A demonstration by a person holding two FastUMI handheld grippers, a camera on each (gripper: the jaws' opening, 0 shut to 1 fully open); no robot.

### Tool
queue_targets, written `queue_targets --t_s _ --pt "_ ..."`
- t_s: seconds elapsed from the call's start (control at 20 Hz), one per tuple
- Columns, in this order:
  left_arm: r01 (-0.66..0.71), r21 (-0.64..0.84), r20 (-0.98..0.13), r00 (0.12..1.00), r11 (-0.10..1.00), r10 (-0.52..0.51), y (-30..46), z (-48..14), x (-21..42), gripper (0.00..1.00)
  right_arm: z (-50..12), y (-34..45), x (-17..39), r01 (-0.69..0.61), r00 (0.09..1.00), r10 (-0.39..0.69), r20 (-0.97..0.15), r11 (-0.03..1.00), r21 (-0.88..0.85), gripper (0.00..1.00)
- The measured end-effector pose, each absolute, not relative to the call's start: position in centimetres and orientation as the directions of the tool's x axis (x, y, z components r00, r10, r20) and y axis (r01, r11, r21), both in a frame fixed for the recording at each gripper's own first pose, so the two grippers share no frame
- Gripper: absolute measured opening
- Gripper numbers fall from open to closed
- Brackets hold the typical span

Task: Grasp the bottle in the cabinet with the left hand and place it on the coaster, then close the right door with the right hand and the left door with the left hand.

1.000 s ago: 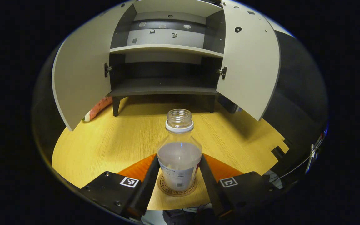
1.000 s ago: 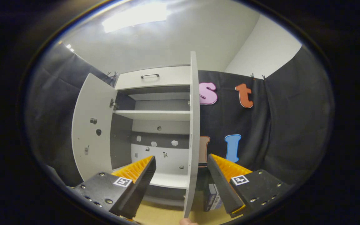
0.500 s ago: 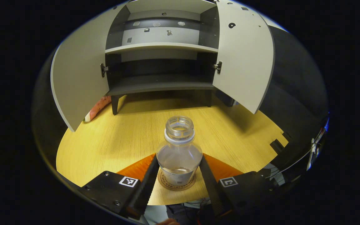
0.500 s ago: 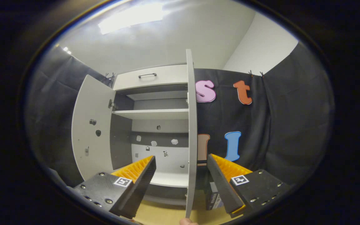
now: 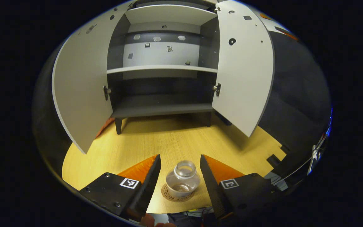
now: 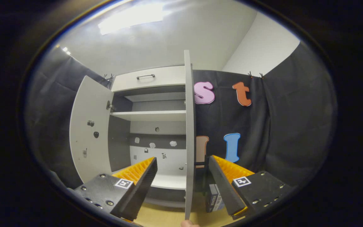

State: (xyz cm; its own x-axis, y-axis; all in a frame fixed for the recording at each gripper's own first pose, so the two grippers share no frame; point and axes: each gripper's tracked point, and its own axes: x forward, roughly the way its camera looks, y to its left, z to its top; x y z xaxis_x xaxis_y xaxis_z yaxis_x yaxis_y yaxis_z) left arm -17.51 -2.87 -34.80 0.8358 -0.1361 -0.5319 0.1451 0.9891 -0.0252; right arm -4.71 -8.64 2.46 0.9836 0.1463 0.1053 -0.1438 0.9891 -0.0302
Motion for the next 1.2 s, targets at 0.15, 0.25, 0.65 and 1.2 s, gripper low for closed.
queue_targets --t_s 0.15,0.25,0.65,1.2 --pt "0.143 -0.018 -0.456 0.880 0.990 -0.135 -3.1 -30.6 -15.6 0.78 2.8 -9.8 -4.5 -0.104 0.987 0.108 0.123 0.994 -0.040 0.99" --pt "0.127 -0.006 -0.408 0.905 0.992 -0.118 -3.0 -27.6 -14.1 0.78 3.1 -11.0 -4.2 -0.065 0.989 0.070 0.133 0.997 -0.046 0.99" --pt "0.065 0.008 -0.189 0.980 0.998 -0.063 -3.1 -13.3 -9.5 0.91 0.6 -15.8 -2.1 0.090 0.993 -0.083 0.085 0.992 -0.084 0.99" --pt "-0.084 0.034 -0.110 0.990 0.996 0.088 2.2 -6.9 -10.2 0.96 -1.4 -14.2 0.0 0.041 0.999 -0.037 0.038 0.991 -0.125 0.93"
